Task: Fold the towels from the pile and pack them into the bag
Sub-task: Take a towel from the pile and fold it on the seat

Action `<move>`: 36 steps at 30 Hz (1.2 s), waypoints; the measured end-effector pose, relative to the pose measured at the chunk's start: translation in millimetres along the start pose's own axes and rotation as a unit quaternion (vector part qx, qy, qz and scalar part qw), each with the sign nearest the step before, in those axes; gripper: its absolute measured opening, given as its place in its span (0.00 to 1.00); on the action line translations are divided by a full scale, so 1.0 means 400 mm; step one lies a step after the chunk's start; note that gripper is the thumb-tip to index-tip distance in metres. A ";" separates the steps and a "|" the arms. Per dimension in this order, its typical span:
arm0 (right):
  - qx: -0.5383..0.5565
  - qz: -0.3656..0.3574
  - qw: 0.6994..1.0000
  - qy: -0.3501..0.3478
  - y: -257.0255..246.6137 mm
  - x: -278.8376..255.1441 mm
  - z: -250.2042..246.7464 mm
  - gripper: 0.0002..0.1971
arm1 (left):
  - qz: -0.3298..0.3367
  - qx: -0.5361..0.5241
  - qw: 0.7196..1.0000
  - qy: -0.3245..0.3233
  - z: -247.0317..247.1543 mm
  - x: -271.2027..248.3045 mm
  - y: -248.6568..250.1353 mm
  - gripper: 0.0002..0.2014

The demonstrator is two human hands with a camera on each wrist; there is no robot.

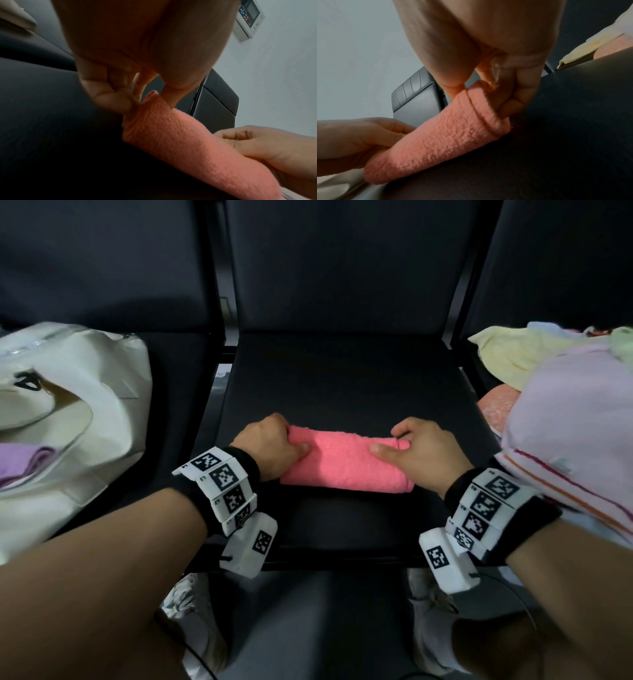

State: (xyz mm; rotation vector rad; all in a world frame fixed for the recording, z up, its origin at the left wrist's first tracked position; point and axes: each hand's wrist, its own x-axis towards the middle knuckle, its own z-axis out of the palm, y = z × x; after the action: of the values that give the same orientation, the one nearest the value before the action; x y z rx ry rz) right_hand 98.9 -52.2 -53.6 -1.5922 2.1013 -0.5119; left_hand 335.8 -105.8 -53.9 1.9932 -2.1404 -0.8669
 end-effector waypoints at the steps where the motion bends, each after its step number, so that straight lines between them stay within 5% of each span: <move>1: -0.012 -0.001 1.000 -0.012 -0.004 -0.001 0.000 0.29 | -0.003 0.002 1.000 -0.005 -0.001 0.001 0.002 0.25; 15: -0.073 0.008 0.990 -0.121 -0.049 -0.058 0.020 0.32 | 0.000 0.012 0.999 -0.044 -0.004 -0.024 0.006 0.30; 21: -0.108 -0.042 0.992 -0.049 -0.055 -0.073 0.024 0.30 | 0.022 0.026 0.999 -0.036 -0.013 -0.039 -0.010 0.23; 24: -0.060 -0.102 0.993 0.011 -0.068 -0.088 0.029 0.25 | 0.028 0.018 0.999 -0.011 -0.015 -0.053 -0.014 0.30; 26: -0.047 -0.165 0.984 0.040 -0.078 -0.101 0.033 0.19 | 0.068 0.034 0.996 0.046 -0.013 -0.067 -0.015 0.34; 29: -0.070 -0.229 0.971 0.016 -0.105 -0.131 0.039 0.15 | 0.195 0.091 0.967 0.135 -0.006 -0.092 -0.002 0.24; 32: -0.151 -0.250 0.955 -0.048 -0.114 -0.150 0.047 0.22 | 0.252 0.118 0.957 0.083 -0.002 -0.114 0.013 0.12; 36: -0.195 -0.234 0.948 -0.095 -0.105 -0.150 0.045 0.34 | 0.248 0.165 0.954 0.009 0.003 -0.124 0.003 0.22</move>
State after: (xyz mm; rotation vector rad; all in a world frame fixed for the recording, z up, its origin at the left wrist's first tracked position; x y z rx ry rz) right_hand 156.3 -5.9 -37.7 -2.2865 1.7491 -0.0747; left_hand 341.1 -58.9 -39.2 1.4314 -2.7353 -0.4294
